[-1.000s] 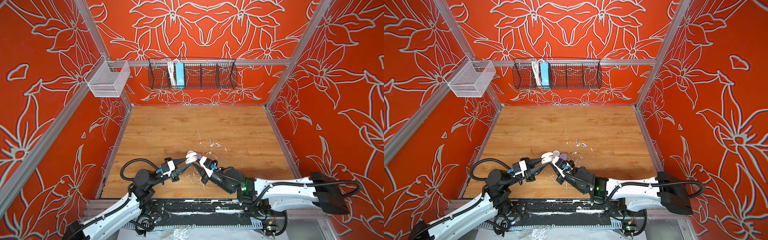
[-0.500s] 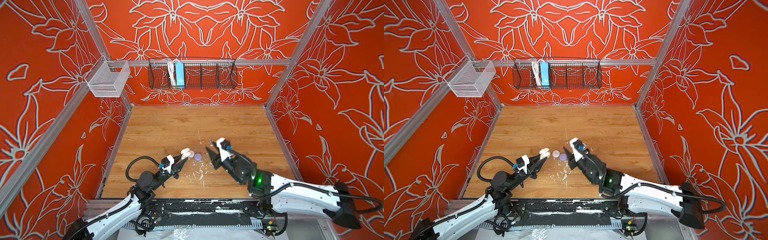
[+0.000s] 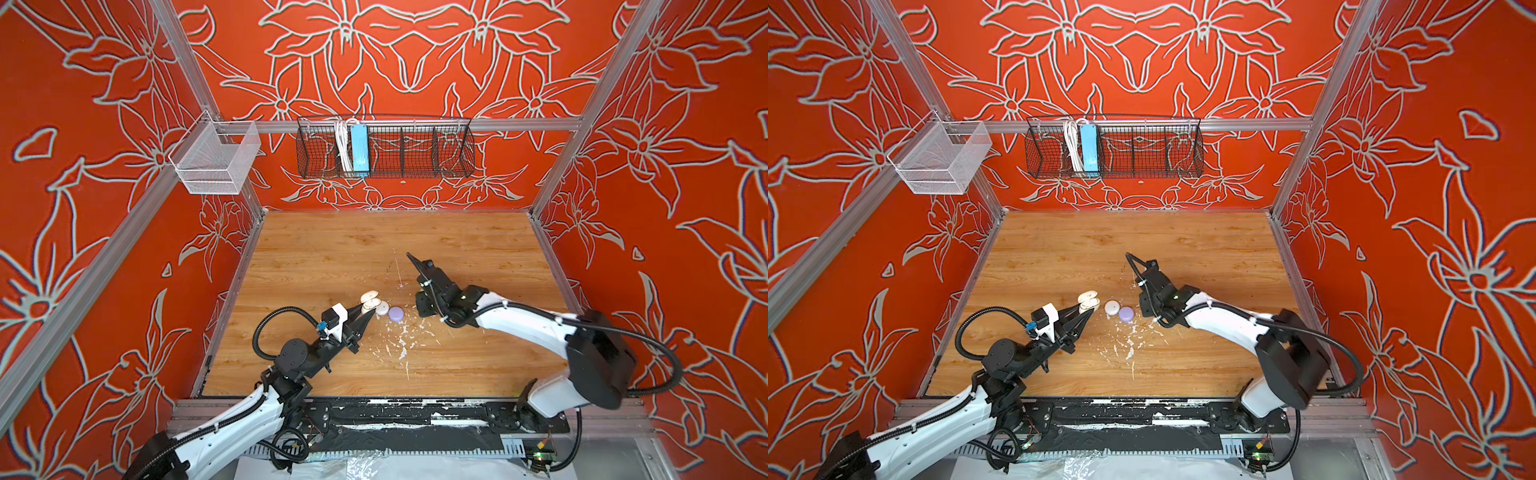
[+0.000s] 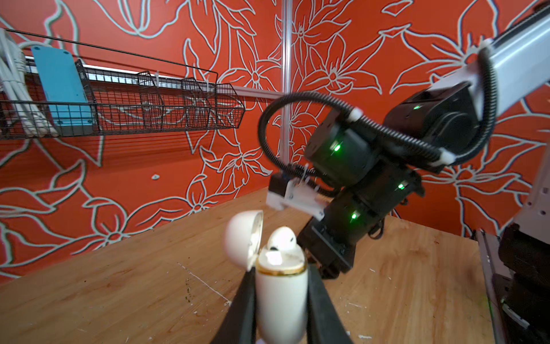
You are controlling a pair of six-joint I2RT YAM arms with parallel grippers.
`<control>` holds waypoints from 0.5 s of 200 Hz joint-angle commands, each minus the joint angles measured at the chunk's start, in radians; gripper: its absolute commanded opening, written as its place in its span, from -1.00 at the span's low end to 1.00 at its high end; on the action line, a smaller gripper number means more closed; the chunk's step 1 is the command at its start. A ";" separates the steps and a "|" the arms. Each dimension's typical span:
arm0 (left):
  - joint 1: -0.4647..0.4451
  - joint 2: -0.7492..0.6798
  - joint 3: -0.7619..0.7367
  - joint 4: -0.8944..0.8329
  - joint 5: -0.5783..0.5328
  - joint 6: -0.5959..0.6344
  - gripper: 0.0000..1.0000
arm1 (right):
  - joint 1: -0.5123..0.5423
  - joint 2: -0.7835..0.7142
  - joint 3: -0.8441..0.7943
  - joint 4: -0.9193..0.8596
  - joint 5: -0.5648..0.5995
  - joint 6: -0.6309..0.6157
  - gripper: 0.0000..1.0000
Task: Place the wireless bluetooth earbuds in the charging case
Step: 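Lower the right gripper onto a second white earbud and close on it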
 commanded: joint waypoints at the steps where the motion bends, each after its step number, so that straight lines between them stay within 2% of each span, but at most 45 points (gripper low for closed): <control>1: -0.001 -0.044 0.025 -0.006 0.015 0.029 -1.00 | -0.020 0.069 0.080 -0.063 -0.097 0.045 -0.22; 34: -0.001 -0.086 0.008 -0.012 -0.025 0.031 -1.00 | -0.035 0.134 0.101 -0.049 -0.113 0.051 -0.22; 100: -0.001 -0.105 0.015 -0.035 0.005 0.048 -1.00 | -0.047 0.187 0.118 -0.080 -0.045 0.037 -0.35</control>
